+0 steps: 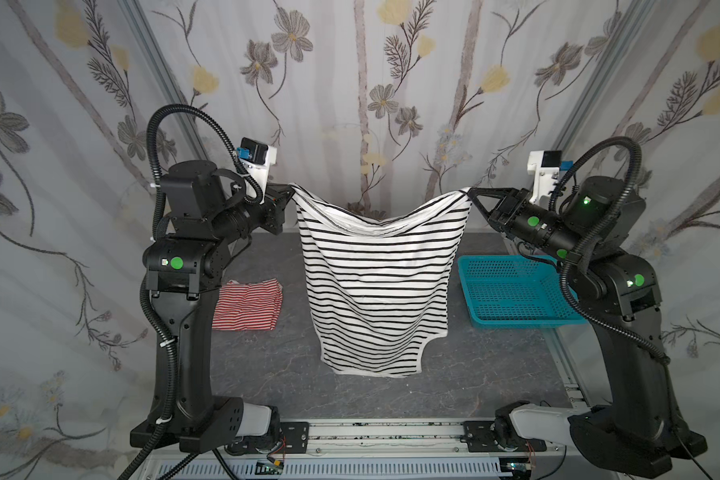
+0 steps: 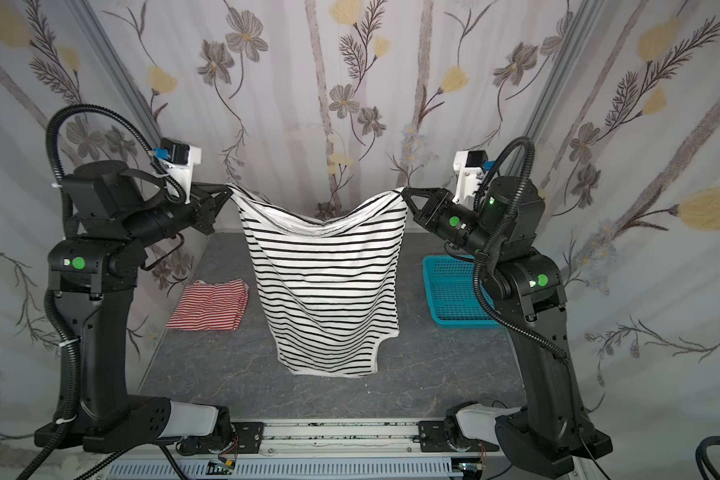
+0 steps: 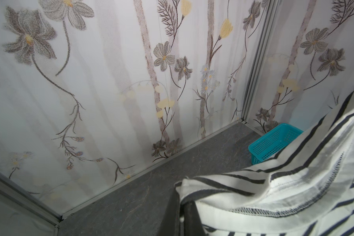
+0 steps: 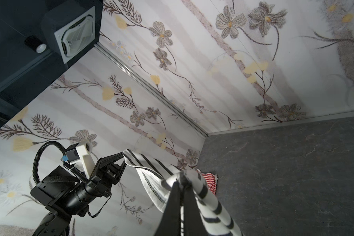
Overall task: Fold and stack the tank tops
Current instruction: 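Lift the tank top high with both grippers, spreading it between them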
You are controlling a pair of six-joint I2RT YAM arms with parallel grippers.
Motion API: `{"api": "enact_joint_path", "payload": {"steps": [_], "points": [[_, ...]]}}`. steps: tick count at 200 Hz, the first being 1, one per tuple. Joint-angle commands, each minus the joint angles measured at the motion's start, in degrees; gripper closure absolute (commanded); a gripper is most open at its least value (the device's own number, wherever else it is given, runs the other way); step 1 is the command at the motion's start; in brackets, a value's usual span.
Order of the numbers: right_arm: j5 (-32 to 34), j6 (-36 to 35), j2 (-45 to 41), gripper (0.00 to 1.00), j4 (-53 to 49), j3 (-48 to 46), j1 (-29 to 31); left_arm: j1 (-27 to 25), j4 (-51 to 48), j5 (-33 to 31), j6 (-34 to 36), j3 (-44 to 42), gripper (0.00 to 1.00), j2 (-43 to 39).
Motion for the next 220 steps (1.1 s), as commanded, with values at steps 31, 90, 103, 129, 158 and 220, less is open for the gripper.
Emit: {"api": "enact_joint_path", "payload": {"steps": [31,90,103,129,158,220], "points": [[-5.13,0.28,1.65,1.00,5.75,-2.82,-1.10,0.13,5.61,-2.27,1.87,-1.56,1.00,1.56],[-5.47,0.66,-3.37,1.00,8.77,-12.53,0.16,0.65,6.59,-3.07,3.50,-5.32,1.00,0.17],[-5.38,0.40,-4.60,1.00,8.66,-13.42,0.88,0.79,6.45,-3.28,3.12,-5.35,1.00,-0.97],[-5.01,-0.14,-6.86,1.00,7.53,-13.18,2.61,1.09,5.09,-3.68,2.23,-3.20,1.00,-3.02],[-4.36,0.76,-9.18,1.00,6.34,-11.32,3.27,1.18,2.85,-4.02,2.14,0.14,1.00,-5.05],[-3.82,3.40,-12.70,1.00,6.33,-10.18,4.50,1.18,-1.96,-6.32,3.23,5.93,1.00,-8.23]]}}
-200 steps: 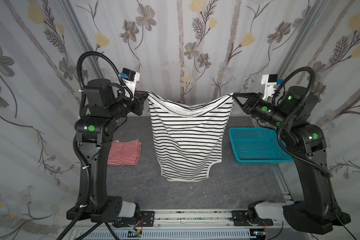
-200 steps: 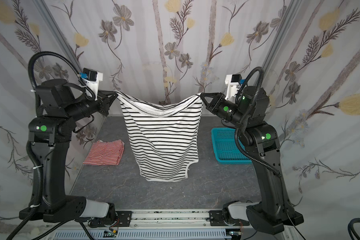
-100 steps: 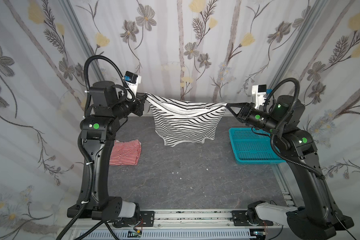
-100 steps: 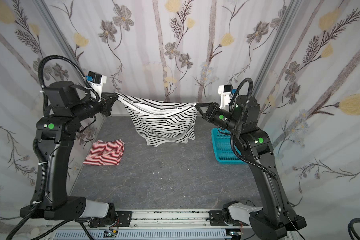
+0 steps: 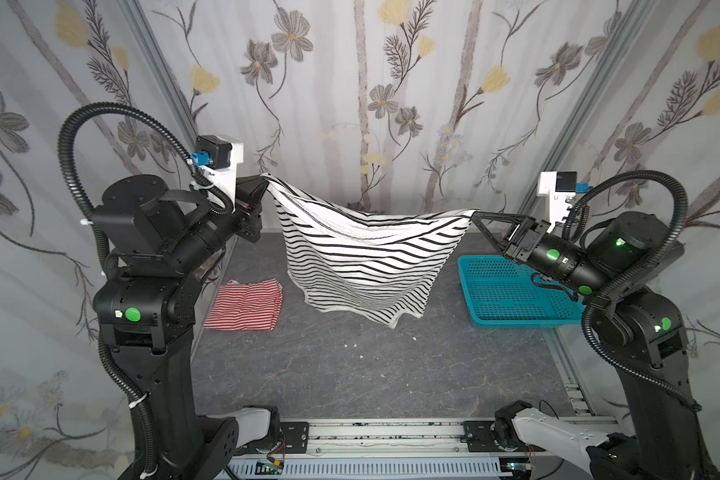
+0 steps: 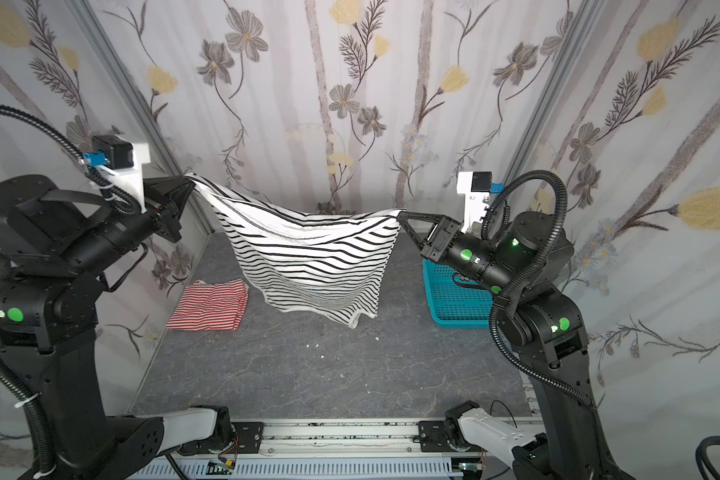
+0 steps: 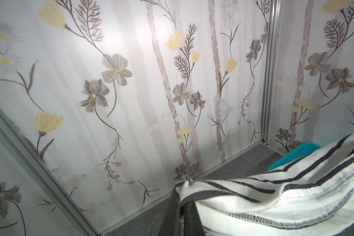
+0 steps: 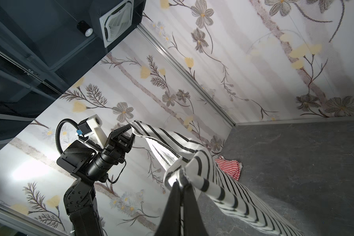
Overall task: Fold and stack the tank tops
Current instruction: 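Lift the tank top high with both grippers, spreading it between them, then lower the striped tank top flat onto the table with both grippers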
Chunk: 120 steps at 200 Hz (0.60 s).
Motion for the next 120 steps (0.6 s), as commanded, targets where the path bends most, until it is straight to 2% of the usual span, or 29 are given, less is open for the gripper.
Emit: {"api": "enact_joint_path", "payload": {"steps": [1,26,72,96,120], "points": [[1.51,1.42,-0.19,1.00,1.10,0.24,0.08,0.07,-1.67,-1.49,0.44,0.83,1.00,-0.29],[3.27,0.18,1.56,1.00,-0.03,-2.24,-1.71,0.07,-1.65,-0.83,3.16,-5.35,1.00,0.58],[-2.40,-0.95,12.39,1.00,7.90,-11.87,-4.84,0.05,7.36,-0.38,8.49,-21.35,1.00,7.90],[-5.83,-2.27,22.38,1.00,11.63,-13.81,-7.31,0.09,9.27,1.47,9.77,-21.64,1.00,18.14],[-9.43,-2.95,34.28,1.00,13.45,-10.85,-9.32,0.40,10.27,2.25,10.78,-17.44,1.00,31.18]]}}
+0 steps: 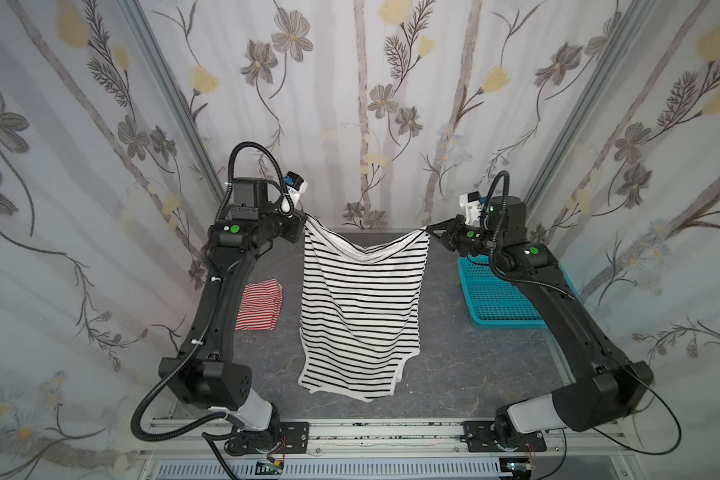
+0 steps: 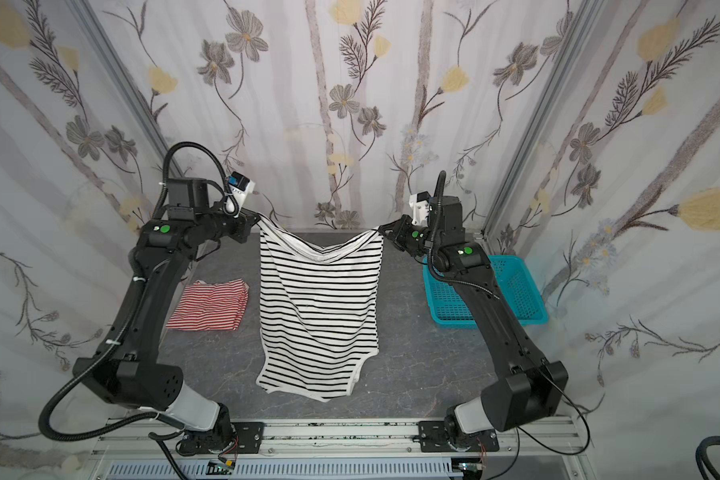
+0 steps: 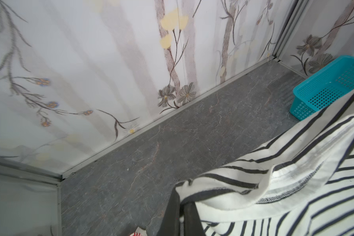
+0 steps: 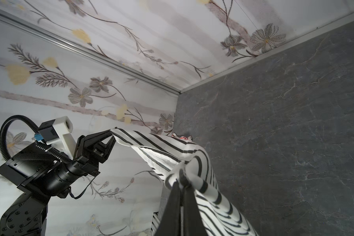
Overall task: Fold and stack the tank tops
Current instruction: 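Lower the striped tank top flat onto the table with both grippers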
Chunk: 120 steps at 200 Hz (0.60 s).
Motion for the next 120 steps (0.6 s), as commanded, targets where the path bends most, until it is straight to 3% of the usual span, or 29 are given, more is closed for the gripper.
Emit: {"api": "enact_joint_path", "payload": {"steps": [1,58,120], "points": [[-4.95,-1.67,8.33,1.00,4.58,2.34,-1.38,0.36,3.58,1.59,2.46,3.16,1.00,9.18],[-6.76,-0.35,26.24,1.00,10.60,8.36,-3.38,0.56,3.64,1.40,1.34,22.14,1.00,36.23],[-6.53,3.84,36.70,1.00,13.34,16.88,-5.16,-1.15,3.72,-1.79,-2.49,43.36,1.00,54.49]]}}
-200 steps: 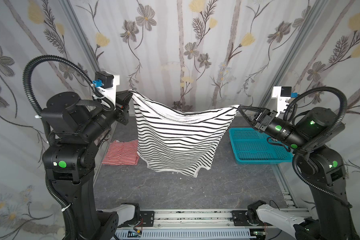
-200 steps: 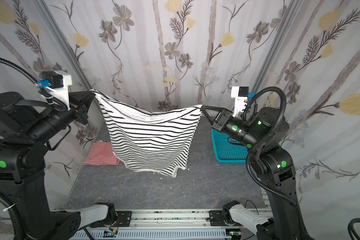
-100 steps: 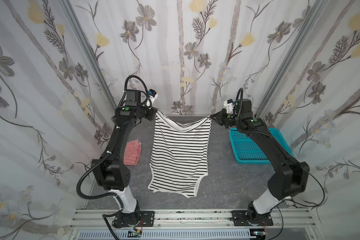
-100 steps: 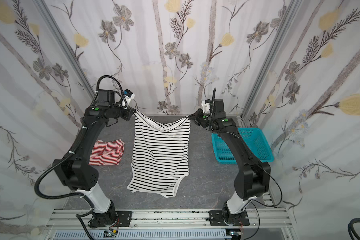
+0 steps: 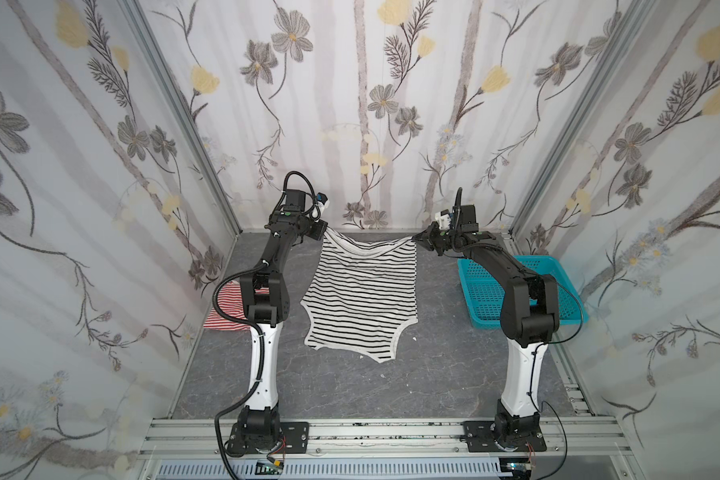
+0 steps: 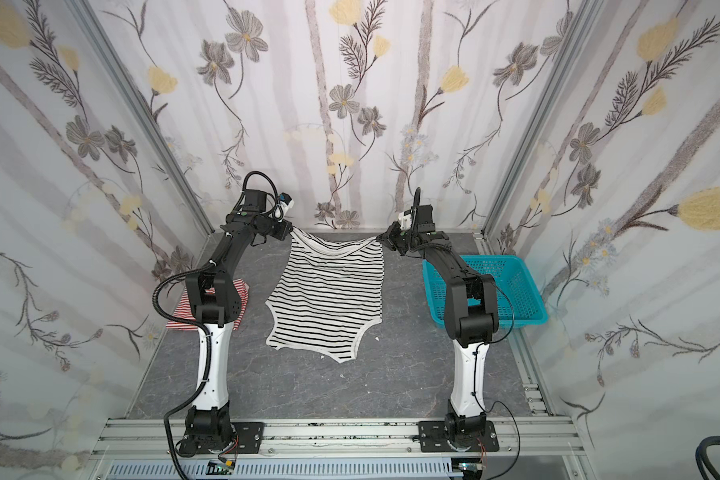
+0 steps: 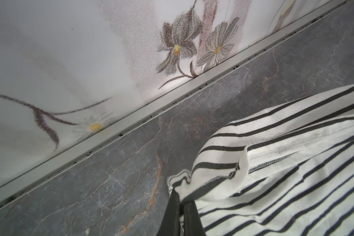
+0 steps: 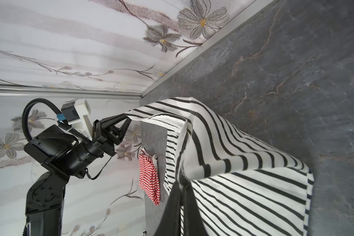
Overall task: Fold and stack the tank tops
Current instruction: 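Lower the striped tank top flat onto the table with both grippers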
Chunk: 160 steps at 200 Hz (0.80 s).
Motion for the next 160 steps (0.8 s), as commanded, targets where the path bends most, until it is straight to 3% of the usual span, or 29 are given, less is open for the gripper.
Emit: {"api": "enact_joint_path", "payload": {"steps": [1,25,82,100,108,122,130,137,160], "points": [[-0.89,2.66,2.89,1.00,4.49,3.25,-0.31,-0.72,1.73,-1.29,-2.91,7.29,1.00,4.99],[-0.51,5.21,6.55,1.00,6.01,6.68,-0.59,-1.47,3.91,-3.13,-5.67,13.24,0.98,9.36],[4.46,9.38,10.94,0.99,8.07,8.95,-3.25,-1.81,13.68,-16.38,-13.33,13.03,0.98,12.09],[5.41,10.56,11.28,0.93,8.76,8.97,-4.17,-1.59,15.67,-18.47,-14.89,12.78,0.97,12.19],[5.27,11.24,11.51,0.87,9.62,9.02,-4.41,-1.69,16.27,-17.97,-15.00,12.49,0.90,12.21],[4.51,11.97,11.98,0.70,11.06,9.16,-4.85,-1.93,16.93,-17.50,-15.03,12.02,0.62,12.17],[4.06,11.96,11.95,0.61,11.75,9.11,-4.90,-2.11,17.07,-17.43,-15.01,11.83,0.51,12.05],[3.90,11.64,11.71,0.55,11.79,9.13,-4.88,-2.19,17.24,-17.98,-15.28,11.67,0.47,11.86],[4.84,8.92,8.64,0.52,11.50,5.87,-4.52,-1.87,17.21,-20.51,-17.23,9.65,0.44,10.15]]}}
